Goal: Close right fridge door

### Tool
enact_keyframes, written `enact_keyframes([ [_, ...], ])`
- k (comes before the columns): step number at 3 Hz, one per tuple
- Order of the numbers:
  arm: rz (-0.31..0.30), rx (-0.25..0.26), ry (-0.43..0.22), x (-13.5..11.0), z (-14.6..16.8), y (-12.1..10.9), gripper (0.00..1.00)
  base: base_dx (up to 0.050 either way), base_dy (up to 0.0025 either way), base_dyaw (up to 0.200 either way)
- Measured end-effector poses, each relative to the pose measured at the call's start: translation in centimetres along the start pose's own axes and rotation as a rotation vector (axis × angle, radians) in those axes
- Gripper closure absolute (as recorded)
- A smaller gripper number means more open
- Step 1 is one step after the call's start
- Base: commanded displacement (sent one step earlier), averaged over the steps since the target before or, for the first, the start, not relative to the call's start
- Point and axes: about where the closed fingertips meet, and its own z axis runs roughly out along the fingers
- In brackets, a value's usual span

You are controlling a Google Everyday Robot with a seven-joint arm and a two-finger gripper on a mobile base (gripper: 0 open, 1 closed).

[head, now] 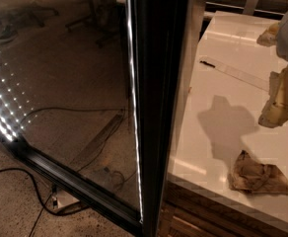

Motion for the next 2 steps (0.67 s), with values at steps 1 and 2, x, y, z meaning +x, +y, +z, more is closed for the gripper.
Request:
enact_keyframes([
  [1, 0.000, 0.000, 0.000, 0.00, 0.00, 0.00, 0.00, 0.000, 0.00000, 0.000],
  [2, 0.000, 0.000, 0.000, 0.00, 0.00, 0.00, 0.18, 0.000, 0.00000, 0.000],
])
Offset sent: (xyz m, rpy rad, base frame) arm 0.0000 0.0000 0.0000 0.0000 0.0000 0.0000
